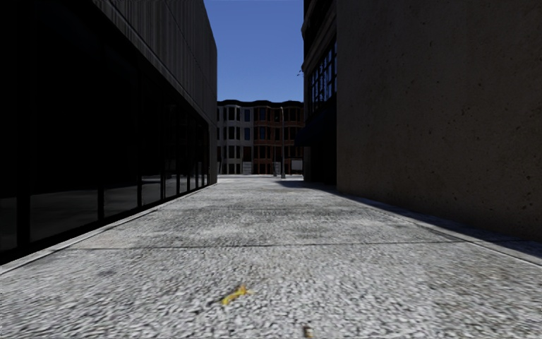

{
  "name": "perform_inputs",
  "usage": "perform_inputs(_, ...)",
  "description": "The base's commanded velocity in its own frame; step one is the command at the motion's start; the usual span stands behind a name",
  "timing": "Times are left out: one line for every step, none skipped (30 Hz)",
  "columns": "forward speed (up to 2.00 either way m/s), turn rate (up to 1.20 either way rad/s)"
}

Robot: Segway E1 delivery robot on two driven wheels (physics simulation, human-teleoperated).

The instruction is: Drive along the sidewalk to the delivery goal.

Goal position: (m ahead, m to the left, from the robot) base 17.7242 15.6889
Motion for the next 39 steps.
perform_inputs(2.0, 0.0)
perform_inputs(2.0, 0.0)
perform_inputs(2.0, 0.0)
perform_inputs(2.0, 0.0)
perform_inputs(2.0, 0.0)
perform_inputs(2.0, 0.0)
perform_inputs(2.0, 0.0)
perform_inputs(2.0, 0.0)
perform_inputs(2.0, 0.0)
perform_inputs(2.0, 0.0)
perform_inputs(2.0, 0.0)
perform_inputs(2.0, 0.0)
perform_inputs(2.0, 0.0)
perform_inputs(2.0, 0.0)
perform_inputs(2.0, 0.0)
perform_inputs(2.0, 0.0)
perform_inputs(2.0, 0.0)
perform_inputs(2.0, 0.0)
perform_inputs(2.0, 0.0)
perform_inputs(2.0, 0.0)
perform_inputs(2.0, 0.0)
perform_inputs(2.0, 0.0)
perform_inputs(2.0, 0.0)
perform_inputs(2.0, 0.0)
perform_inputs(2.0, 0.0)
perform_inputs(2.0, 0.0)
perform_inputs(2.0, 0.0)
perform_inputs(2.0, 0.0)
perform_inputs(2.0, 0.0)
perform_inputs(2.0, 0.0)
perform_inputs(2.0, 0.0)
perform_inputs(2.0, 0.0)
perform_inputs(2.0, 0.0)
perform_inputs(2.0, 0.0)
perform_inputs(2.0, 0.0)
perform_inputs(2.0, 0.0)
perform_inputs(2.0, 0.0)
perform_inputs(2.0, 0.0)
perform_inputs(2.0, 0.0)
